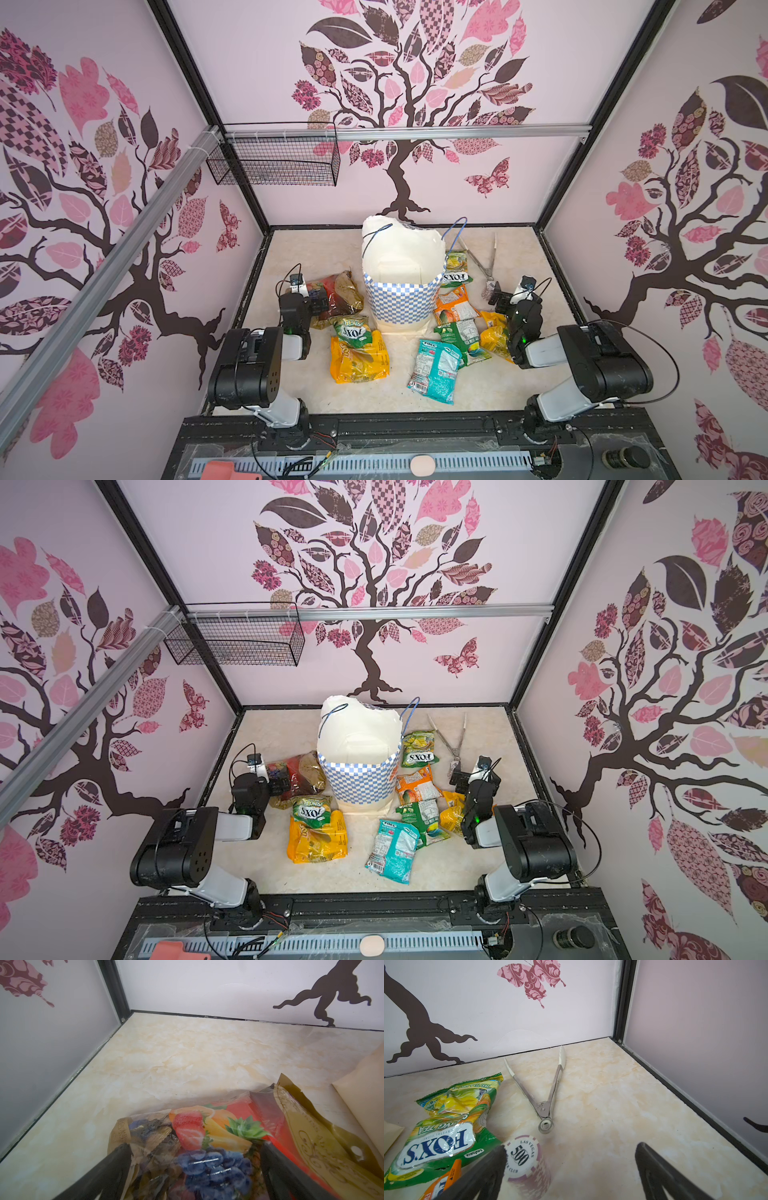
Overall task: Take the snacks out of the paper bag
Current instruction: Reset both arms
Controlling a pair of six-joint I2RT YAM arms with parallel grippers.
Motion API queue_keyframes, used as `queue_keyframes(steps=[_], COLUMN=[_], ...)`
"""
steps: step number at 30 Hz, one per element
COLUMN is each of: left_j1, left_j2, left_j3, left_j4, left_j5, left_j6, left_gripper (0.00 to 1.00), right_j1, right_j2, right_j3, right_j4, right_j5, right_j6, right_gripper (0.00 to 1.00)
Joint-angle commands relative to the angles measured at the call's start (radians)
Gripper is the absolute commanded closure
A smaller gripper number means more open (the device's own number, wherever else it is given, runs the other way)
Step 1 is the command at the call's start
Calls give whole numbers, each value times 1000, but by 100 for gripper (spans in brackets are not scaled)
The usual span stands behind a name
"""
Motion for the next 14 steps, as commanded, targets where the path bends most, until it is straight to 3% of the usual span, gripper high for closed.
queue_keyframes(steps=[1,8,14], left_j1=[-13,14,7], left_j2=[-2,10,-7], left_j3=[17,40,24], left_j4=[11,-21,-12], left_j5=[-16,45,27], left_j6=[19,12,16], left_gripper=[1,1,1], right_j1=[-6,-6,-6], right_j2=[10,10,9], right_j3=[15,15,14], right_j4=[-17,-17,-15], right_j5=[12,11,11], right_j6=[2,2,2], right_gripper=[0,0,0])
